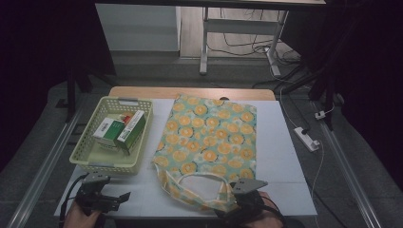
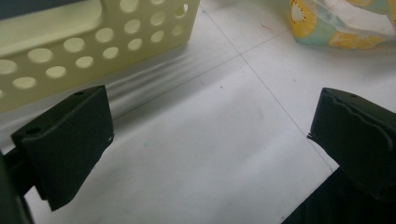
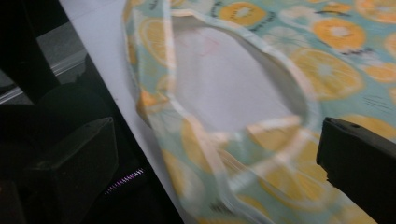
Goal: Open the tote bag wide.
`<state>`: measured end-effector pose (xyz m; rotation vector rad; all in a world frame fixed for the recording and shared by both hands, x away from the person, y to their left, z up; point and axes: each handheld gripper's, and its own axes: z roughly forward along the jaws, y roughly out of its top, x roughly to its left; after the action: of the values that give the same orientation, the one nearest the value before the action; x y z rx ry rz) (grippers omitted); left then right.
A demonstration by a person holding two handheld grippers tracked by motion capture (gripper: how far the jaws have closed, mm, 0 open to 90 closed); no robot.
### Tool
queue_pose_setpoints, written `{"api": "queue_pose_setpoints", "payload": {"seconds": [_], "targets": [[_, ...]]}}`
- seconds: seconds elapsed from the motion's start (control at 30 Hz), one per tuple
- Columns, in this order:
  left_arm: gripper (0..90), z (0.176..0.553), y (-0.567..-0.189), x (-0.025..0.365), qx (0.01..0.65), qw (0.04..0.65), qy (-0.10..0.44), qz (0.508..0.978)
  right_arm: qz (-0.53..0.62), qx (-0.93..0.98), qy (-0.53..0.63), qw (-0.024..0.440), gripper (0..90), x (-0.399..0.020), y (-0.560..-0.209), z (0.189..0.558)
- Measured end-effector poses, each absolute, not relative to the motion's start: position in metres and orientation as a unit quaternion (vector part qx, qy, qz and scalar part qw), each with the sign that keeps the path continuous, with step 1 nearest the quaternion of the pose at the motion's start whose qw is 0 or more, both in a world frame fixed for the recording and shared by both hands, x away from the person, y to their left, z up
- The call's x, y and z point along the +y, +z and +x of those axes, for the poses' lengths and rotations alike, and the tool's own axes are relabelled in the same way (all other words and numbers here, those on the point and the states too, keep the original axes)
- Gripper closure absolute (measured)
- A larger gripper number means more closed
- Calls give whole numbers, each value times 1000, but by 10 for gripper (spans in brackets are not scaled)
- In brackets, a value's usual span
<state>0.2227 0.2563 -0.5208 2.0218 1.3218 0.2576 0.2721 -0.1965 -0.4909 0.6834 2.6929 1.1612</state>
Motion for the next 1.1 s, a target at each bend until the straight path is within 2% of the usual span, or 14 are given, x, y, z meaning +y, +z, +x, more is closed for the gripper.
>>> {"api": "queue_pose_setpoints", "payload": {"seconds": [0.23,0.37,0.5,0.73,0.8,0.97,1.1], "targets": [[0,223,-521,256,509,350,99,780,205,905,371,35,0,-172,-502,272],[0,223,-521,256,508,349,99,781,184,914,361,26,71,-159,-508,271],[0,223,-521,256,507,349,98,782,167,920,353,17,220,-154,-511,271],[0,223,-521,256,508,348,98,782,151,929,337,16,630,-154,-510,271],[0,223,-521,256,508,348,98,782,148,928,343,20,723,-156,-506,271],[0,223,-521,257,509,350,98,780,146,920,363,24,834,-160,-494,271],[0,223,-521,257,510,352,97,779,152,914,375,13,856,-162,-489,275]]}}
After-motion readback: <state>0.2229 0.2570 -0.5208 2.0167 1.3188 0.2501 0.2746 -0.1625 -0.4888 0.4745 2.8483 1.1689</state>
